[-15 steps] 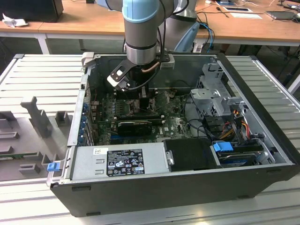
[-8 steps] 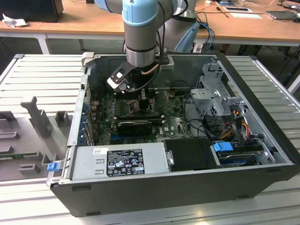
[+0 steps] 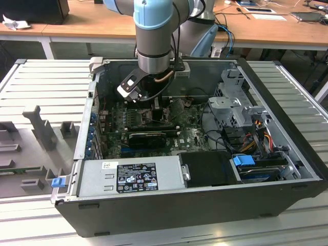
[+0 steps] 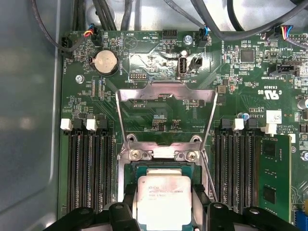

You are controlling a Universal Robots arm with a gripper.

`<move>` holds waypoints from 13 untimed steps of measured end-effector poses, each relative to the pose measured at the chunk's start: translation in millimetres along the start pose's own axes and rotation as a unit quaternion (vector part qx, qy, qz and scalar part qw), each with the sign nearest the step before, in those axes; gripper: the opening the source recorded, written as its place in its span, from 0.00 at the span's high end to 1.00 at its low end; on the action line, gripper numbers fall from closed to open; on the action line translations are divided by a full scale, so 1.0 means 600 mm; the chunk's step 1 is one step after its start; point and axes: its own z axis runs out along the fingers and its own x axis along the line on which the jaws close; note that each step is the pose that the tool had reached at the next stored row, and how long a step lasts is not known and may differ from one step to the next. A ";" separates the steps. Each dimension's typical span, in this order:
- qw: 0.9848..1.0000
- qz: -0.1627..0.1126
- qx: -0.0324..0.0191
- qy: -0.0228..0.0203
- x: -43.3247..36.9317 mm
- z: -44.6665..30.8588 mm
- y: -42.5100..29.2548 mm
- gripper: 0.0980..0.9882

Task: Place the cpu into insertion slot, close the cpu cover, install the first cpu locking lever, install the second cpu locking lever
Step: 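Place the cpu into insertion slot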

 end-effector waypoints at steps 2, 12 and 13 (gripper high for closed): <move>1.000 0.000 0.000 0.000 0.000 0.000 0.000 0.49; 1.000 0.000 0.000 0.000 0.001 -0.010 0.001 0.42; 1.000 0.000 0.000 0.000 0.001 -0.011 0.001 0.42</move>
